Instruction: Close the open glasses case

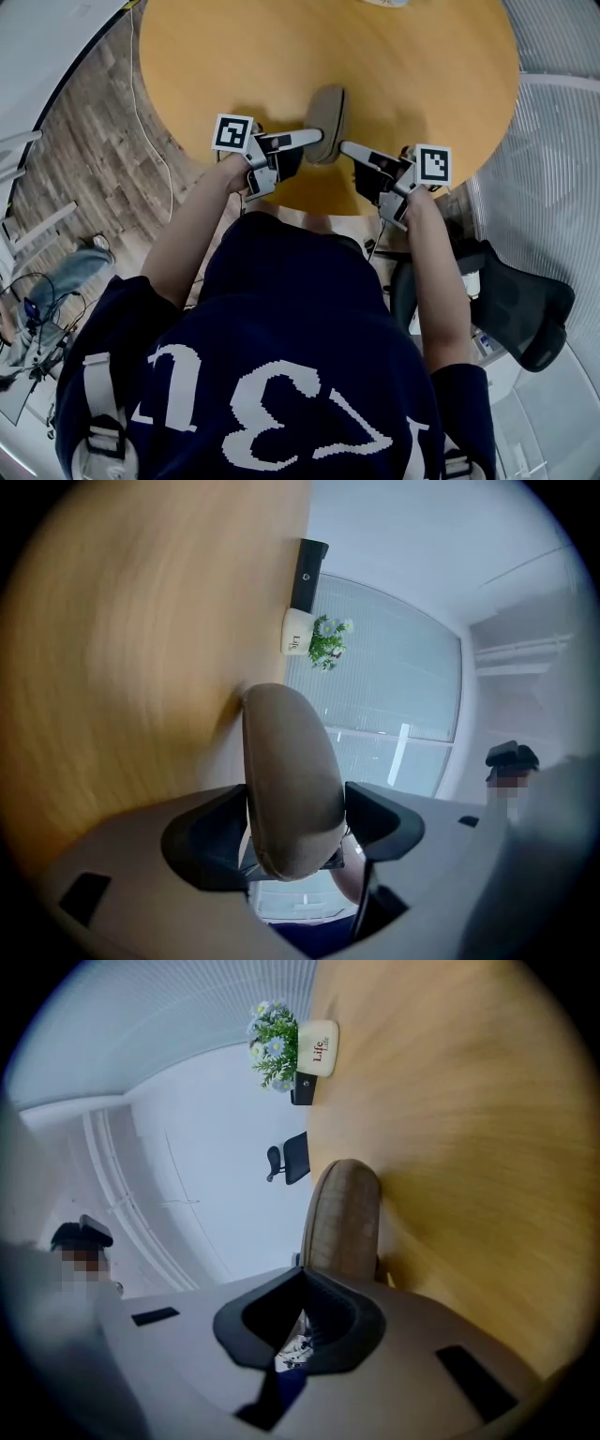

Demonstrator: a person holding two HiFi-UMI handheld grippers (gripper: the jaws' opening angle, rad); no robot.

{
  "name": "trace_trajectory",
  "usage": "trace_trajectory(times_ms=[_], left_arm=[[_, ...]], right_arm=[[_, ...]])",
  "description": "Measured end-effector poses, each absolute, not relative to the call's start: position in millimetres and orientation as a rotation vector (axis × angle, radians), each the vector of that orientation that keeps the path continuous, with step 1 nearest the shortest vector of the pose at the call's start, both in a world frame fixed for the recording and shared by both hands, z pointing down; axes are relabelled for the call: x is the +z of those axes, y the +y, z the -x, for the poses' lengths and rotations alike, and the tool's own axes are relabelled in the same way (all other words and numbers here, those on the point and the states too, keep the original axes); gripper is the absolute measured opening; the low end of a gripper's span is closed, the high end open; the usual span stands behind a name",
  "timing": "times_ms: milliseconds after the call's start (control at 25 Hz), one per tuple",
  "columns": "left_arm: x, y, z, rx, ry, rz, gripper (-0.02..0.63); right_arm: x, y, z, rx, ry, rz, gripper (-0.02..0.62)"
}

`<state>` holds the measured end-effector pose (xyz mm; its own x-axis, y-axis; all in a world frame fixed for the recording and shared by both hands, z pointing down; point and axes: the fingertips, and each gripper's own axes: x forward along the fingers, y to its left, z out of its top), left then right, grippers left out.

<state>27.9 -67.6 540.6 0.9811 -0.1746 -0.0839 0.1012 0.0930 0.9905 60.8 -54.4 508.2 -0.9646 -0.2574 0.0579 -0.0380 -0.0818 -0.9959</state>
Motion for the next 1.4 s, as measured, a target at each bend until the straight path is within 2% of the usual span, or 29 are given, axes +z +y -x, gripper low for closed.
trace_trajectory(times_ms=[440,720,760,800,840,880,1120,1400], left_arm=[[526,-79,-37,-0.459,0.067,-1.343,0.316],[535,-87,-40,-0.434,0.017,-1.344,0.304],[536,-88,-42,-0.426,0.015,-1.34,0.302],[536,-88,-43,-0.415,0.011,-1.341,0.302],[535,-88,-44,-0.402,0.006,-1.345,0.301],[534,-88,-46,-0.388,0.003,-1.352,0.299],[535,-81,-57,-0.289,0.002,-1.413,0.295],[539,-64,-75,-0.132,0.025,-1.494,0.282]], right_arm=[[457,-59,-56,-2.108,1.94,0.179,0.021],[491,-77,-92,-2.043,2.1,0.569,0.026],[493,-80,-101,-2.026,2.109,0.615,0.036],[496,-83,-108,-2.008,2.124,0.666,0.095],[500,-87,-114,-1.991,2.14,0.723,0.219],[505,-89,-118,-1.979,2.15,0.779,0.243],[521,-99,-100,-2.004,2.154,0.849,0.287],[535,-101,-85,-2.061,2.188,0.846,0.288]])
